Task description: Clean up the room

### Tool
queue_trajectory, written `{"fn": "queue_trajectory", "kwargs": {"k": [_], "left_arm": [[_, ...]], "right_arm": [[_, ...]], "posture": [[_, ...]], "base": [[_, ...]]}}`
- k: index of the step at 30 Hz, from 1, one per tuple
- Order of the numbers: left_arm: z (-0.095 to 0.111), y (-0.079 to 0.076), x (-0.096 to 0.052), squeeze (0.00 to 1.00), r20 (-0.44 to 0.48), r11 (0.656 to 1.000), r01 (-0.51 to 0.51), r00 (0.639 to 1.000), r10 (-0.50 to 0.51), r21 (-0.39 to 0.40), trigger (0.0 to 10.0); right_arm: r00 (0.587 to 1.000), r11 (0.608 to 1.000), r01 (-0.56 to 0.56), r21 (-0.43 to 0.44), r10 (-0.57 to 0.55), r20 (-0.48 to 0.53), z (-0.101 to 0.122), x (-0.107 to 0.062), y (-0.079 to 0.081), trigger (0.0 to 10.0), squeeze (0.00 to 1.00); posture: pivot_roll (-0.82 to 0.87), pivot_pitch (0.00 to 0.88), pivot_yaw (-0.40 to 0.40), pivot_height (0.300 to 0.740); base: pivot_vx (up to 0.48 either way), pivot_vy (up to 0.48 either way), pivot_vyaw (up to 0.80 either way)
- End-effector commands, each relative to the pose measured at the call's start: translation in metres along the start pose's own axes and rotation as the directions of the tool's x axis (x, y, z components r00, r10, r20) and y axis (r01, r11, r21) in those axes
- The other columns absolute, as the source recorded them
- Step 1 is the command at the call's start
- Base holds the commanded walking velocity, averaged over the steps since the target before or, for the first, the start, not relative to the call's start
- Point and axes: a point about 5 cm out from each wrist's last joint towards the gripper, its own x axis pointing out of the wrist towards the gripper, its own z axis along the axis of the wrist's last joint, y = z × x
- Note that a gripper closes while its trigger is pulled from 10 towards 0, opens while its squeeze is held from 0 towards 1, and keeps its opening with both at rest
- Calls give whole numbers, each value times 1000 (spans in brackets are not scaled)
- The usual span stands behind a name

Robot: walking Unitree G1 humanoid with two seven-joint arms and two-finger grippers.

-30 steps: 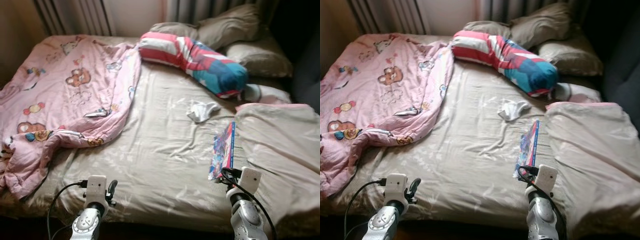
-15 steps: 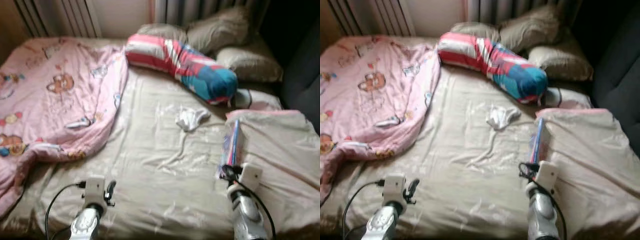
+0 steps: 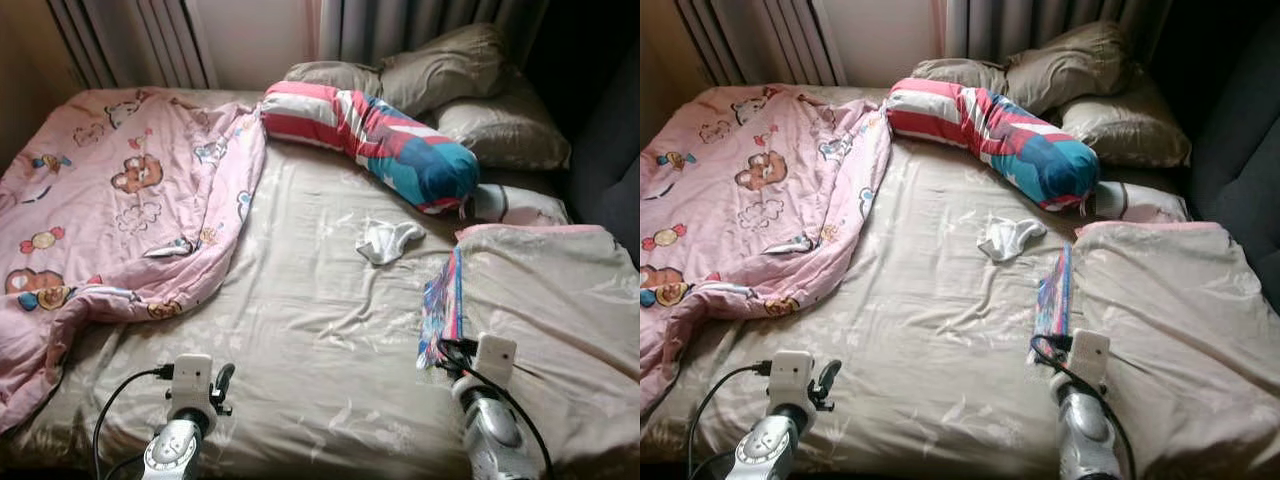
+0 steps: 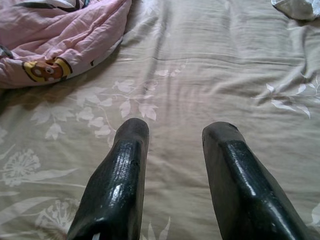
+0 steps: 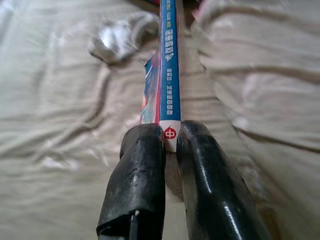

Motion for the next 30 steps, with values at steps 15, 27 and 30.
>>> {"fn": "queue_trajectory", "kwargs": {"k": [15, 27, 30], "left_arm": [[-1, 0, -1, 0, -9, 1000, 7, 1000, -7, -1, 10000], [-2, 1, -2, 0, -9, 1000, -2, 1000, 2, 0, 10000], [-3, 2, -2, 0, -9, 1000, -4, 1000, 4, 2, 10000]], "right_arm": [[998, 996, -55, -64, 53, -32, -1, 2, 5, 10000, 0], [997, 997, -71, -35, 70, -9, 1, 3, 14, 10000, 0], [997, 996, -75, -56, 73, -27, 0, 3, 14, 10000, 0]], "posture": [[-58, 148, -7, 735], [-52, 148, -6, 671], [-49, 146, -7, 671]], "base": [[0, 0, 0], [0, 0, 0], [0, 0, 0]]}}
